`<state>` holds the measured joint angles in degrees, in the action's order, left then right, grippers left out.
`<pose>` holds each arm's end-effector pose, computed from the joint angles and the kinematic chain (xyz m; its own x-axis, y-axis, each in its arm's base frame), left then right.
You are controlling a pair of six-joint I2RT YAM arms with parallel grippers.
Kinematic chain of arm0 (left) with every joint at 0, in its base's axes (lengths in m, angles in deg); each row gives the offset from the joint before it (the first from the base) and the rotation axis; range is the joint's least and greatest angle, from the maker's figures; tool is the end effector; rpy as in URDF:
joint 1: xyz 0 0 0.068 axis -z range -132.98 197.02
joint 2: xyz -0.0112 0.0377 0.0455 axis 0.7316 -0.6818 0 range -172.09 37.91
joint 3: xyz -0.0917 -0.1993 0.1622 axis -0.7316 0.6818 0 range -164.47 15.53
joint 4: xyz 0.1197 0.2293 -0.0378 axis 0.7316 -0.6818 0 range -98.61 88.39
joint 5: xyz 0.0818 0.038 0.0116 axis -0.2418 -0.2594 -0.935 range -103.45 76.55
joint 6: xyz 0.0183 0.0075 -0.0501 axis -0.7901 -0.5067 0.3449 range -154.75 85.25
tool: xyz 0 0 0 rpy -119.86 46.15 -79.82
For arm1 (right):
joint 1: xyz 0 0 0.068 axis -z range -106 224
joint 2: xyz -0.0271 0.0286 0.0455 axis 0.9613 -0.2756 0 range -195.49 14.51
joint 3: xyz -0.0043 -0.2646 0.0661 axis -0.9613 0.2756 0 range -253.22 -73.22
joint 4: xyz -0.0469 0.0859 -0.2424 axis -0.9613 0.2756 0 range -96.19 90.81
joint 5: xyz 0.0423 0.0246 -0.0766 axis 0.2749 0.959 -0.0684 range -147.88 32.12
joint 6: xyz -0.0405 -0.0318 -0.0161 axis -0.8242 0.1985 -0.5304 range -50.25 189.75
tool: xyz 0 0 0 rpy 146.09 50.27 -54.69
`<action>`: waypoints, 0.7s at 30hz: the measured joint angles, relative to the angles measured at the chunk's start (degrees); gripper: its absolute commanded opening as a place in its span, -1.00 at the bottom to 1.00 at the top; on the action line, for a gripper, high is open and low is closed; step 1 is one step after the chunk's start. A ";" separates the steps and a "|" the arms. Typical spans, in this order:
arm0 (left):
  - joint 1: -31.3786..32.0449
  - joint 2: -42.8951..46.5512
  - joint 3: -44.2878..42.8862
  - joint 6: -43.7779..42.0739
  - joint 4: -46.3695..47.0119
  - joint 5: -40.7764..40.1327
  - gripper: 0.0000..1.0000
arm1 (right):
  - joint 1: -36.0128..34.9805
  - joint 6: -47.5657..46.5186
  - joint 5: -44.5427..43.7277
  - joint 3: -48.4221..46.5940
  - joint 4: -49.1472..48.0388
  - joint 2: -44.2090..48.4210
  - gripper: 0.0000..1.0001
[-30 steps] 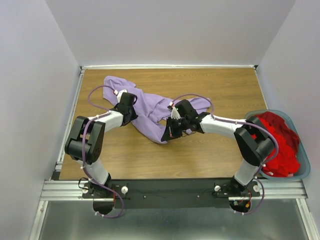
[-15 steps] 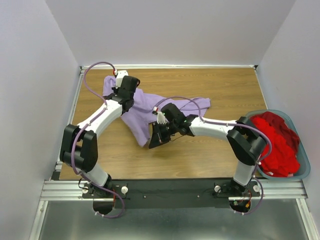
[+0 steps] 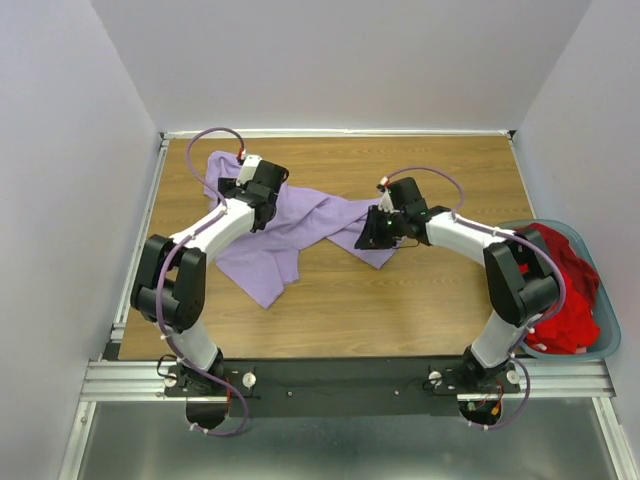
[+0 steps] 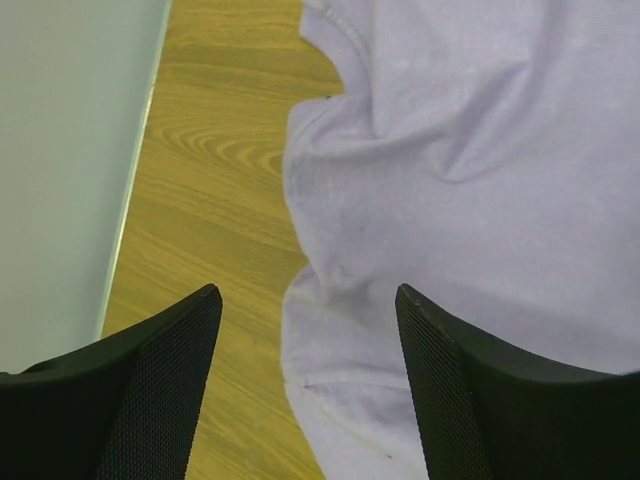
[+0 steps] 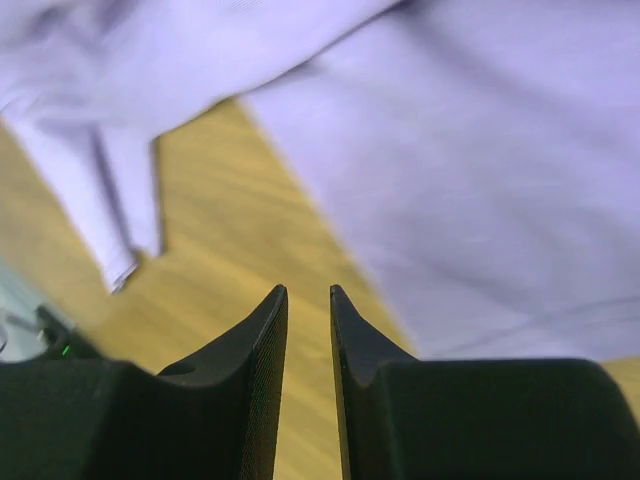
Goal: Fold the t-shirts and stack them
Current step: Flatten the tshirt out
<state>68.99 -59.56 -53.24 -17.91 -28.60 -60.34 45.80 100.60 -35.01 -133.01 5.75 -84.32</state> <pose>0.3374 -0.1082 0.2291 -0.6966 0.0675 -0.7142 -0.3425 0.8435 0.4138 0.3070 0.1804 0.1836 -0.9217 0.0417 -0.3856 -0.2080 0.7860 0.5821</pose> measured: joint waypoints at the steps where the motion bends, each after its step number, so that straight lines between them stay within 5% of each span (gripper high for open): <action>1: 0.20 0.46 0.04 0.26 -0.02 0.87 0.46 | 1.60 -0.50 -0.98 0.00 0.17 -0.22 -0.45; 15: 0.13 19.71 24.81 13.51 8.22 21.94 0.31 | 15.21 -1.25 -4.85 -5.31 -0.74 -10.71 -0.55; 21: -4.59 19.78 32.89 18.82 12.74 28.85 0.02 | 23.65 0.24 -7.23 -8.33 -1.42 -12.74 -0.53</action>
<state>64.40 -39.78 -20.35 0.91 -15.85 -31.49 69.45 100.84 -42.24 -141.34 4.33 -97.06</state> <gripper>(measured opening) 0.576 0.228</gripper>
